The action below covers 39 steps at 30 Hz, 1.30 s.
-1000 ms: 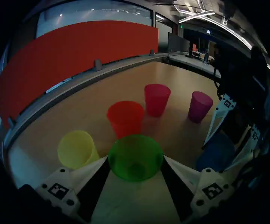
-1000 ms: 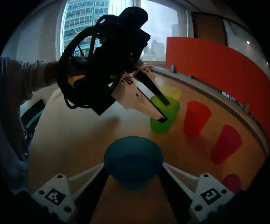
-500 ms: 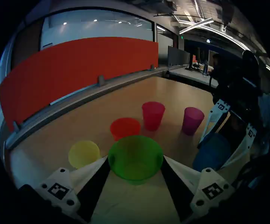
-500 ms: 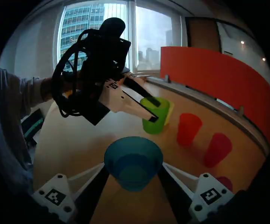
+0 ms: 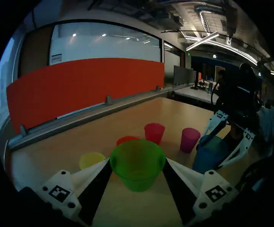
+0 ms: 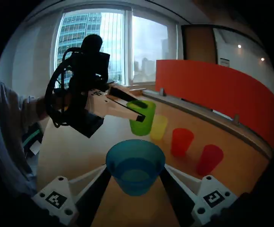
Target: Pour water
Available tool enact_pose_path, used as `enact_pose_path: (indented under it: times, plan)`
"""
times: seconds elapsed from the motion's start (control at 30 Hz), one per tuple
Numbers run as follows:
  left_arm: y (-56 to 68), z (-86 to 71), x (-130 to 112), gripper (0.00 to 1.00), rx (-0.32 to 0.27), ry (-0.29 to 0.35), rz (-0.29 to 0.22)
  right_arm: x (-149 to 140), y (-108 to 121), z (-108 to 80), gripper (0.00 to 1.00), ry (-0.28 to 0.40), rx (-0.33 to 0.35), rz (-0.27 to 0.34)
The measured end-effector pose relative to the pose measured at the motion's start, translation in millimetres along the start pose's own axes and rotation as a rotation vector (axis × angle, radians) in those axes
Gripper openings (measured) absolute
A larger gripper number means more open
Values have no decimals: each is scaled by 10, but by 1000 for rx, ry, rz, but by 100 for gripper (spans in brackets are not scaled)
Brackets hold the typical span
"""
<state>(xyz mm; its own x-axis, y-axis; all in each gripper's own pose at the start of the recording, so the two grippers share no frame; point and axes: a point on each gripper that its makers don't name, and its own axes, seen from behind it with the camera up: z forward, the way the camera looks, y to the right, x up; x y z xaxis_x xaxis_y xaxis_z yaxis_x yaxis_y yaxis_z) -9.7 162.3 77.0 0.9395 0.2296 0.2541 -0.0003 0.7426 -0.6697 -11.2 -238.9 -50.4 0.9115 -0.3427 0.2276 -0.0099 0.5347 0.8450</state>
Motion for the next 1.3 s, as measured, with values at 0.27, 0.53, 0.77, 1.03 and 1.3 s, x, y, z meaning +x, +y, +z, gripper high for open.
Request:
enact_pose_path:
  times: [0.27, 0.53, 0.77, 1.03, 1.3]
  plan:
    - [66, -209, 192, 88, 13, 87, -16, 189, 34, -76, 88, 63, -33, 10]
    - [189, -401, 364, 88, 16, 164, -30, 334, 76, -137, 88, 112, -58, 18]
    - [291, -519, 408, 88, 5, 188, -30, 424, 100, -161, 88, 133, -73, 11]
    - [357, -607, 447, 88, 4, 208, -21, 517, 115, -181, 88, 157, -85, 14]
    - [414, -698, 475, 88, 4, 226, -7, 559, 156, -203, 88, 163, -100, 6]
